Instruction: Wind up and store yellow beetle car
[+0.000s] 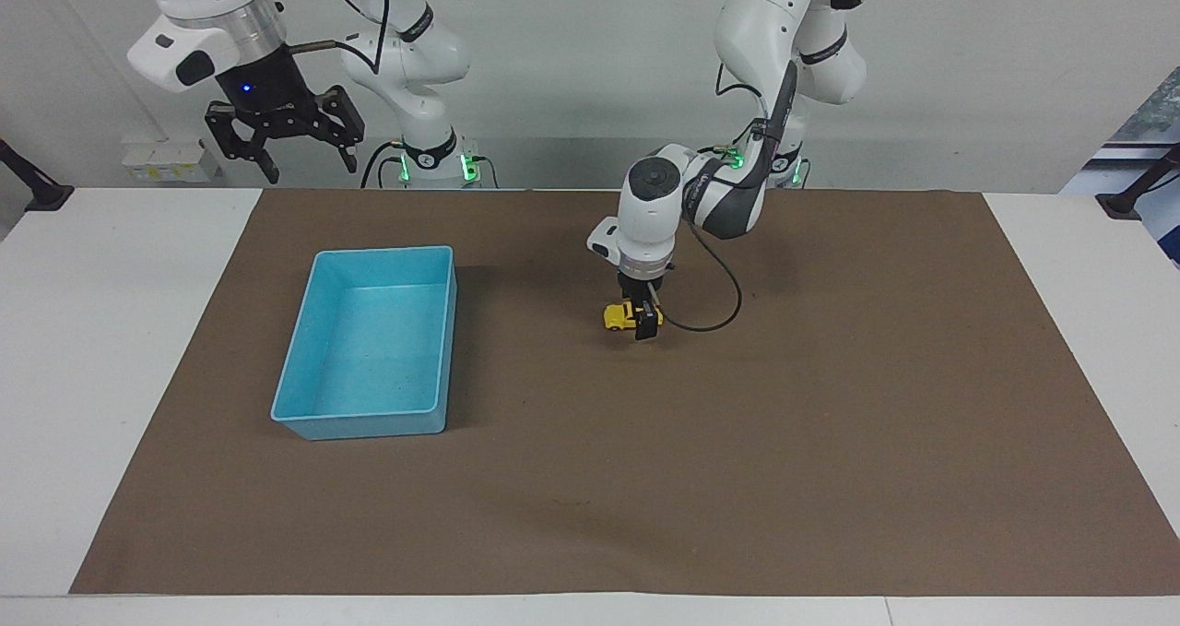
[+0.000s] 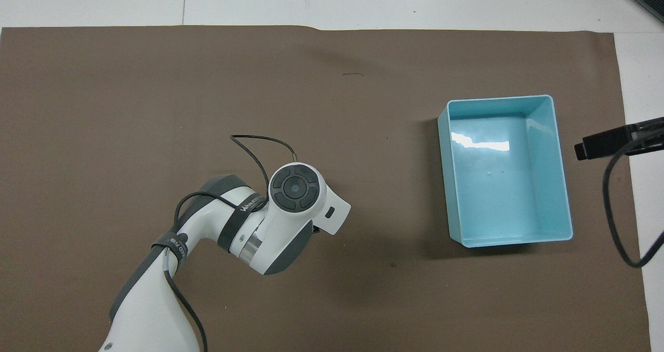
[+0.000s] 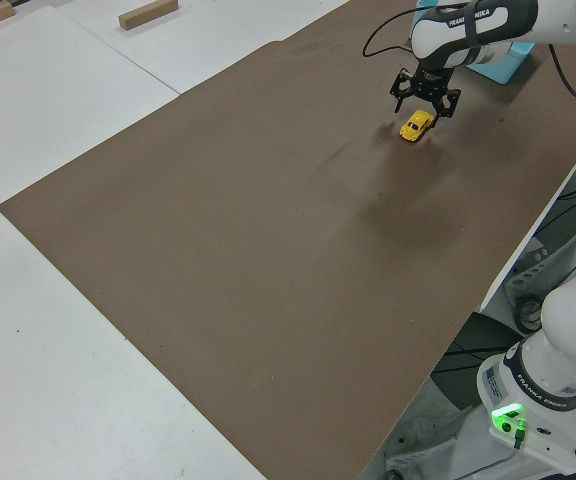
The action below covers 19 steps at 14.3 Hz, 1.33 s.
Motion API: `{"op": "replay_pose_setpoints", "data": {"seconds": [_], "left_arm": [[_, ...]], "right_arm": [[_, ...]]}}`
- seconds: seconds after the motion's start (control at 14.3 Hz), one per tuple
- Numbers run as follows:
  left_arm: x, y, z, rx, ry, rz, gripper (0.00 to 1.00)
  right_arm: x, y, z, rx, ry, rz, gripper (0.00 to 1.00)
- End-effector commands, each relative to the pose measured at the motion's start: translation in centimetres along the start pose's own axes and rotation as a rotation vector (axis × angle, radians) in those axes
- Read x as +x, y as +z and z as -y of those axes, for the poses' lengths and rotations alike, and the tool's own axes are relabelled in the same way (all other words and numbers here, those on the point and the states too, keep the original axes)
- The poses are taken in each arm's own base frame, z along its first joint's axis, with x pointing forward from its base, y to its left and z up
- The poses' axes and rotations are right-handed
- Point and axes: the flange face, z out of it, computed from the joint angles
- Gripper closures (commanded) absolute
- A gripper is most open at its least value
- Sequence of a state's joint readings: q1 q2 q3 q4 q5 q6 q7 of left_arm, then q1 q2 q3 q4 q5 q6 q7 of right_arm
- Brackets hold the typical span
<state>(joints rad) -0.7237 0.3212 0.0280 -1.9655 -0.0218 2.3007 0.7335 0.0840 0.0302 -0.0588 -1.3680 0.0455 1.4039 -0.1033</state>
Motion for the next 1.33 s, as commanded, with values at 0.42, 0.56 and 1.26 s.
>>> {"op": "replay_pose_setpoints", "data": {"seconds": [0.42,0.56,1.26], "left_arm": [[-1.6,-0.6,0.0,-0.012,-0.004,0.027,1.0],[-2.2,-0.6,0.3,-0.017,0.037,0.03,1.0],[-8.4,0.9,3.5,-0.072,0.072,0.078,1.0]], "right_arm": [[-0.7,-0.1,0.0,0.003,0.015,0.009,0.0],[-0.7,-0.1,0.0,0.003,0.015,0.009,0.0],[-0.7,-0.1,-0.1,0.003,0.016,0.008,0.0]]}}
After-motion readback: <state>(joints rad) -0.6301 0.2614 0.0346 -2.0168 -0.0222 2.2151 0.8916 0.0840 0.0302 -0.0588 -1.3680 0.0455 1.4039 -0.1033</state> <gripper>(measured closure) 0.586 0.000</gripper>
